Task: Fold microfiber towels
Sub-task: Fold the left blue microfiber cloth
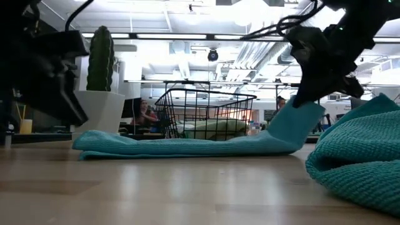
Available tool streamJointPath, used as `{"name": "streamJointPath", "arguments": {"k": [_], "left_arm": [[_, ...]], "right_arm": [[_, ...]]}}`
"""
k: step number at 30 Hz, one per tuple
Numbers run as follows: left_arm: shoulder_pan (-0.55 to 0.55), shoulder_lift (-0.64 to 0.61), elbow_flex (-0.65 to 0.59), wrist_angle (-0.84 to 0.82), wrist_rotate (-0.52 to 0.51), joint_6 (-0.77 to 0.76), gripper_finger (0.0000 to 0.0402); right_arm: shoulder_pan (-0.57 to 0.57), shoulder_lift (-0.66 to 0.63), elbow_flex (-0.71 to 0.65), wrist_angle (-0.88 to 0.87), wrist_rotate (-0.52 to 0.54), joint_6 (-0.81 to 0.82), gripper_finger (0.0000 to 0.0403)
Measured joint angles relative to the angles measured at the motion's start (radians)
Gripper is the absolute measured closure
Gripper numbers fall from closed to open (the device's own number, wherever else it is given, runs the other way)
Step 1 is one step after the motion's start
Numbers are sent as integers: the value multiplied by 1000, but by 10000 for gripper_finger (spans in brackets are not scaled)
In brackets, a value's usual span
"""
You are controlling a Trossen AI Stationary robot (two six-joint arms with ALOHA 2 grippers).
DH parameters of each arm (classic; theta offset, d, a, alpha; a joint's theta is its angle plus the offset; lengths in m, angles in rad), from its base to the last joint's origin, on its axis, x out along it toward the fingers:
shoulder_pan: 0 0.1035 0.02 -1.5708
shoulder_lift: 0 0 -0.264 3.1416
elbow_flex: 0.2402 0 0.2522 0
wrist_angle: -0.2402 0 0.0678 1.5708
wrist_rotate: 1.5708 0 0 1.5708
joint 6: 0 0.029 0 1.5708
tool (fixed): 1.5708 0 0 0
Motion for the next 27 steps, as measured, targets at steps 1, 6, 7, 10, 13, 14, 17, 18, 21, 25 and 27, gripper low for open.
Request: {"name": "streamJointPath", "arguments": {"k": [1, 6, 7, 10, 13, 14, 17, 18, 21, 25, 27], "left_arm": [[0, 0, -13, 15, 23, -2, 191], [18, 22, -34, 74, 66, 30, 228], [26, 27, -34, 87, 81, 39, 237], [52, 41, -34, 106, 150, 64, 276], [73, 64, -34, 109, 248, 67, 331], [76, 73, -34, 112, 279, 71, 353], [81, 95, -33, 122, 333, 81, 393], [82, 101, -31, 126, 344, 82, 391], [82, 112, -31, 149, 362, 88, 395], [81, 115, -19, 164, 372, 114, 399], [81, 117, -13, 180, 392, 131, 401]], "right_arm": [[0, 0, 0, 19, 2, -3, 403], [0, 0, 0, 118, 7, -33, 403], [0, 0, 0, 137, 7, -35, 403], [0, 0, 0, 183, 8, -55, 403], [0, 0, 0, 210, 8, -67, 403], [0, 0, 0, 212, 8, -77, 403], [0, 0, 0, 212, 16, -83, 403], [0, 0, 0, 212, 17, -83, 403], [0, 0, 0, 212, 17, -86, 403], [0, 0, 0, 212, 4, -86, 403], [0, 0, 0, 212, 2, -84, 403]]}}
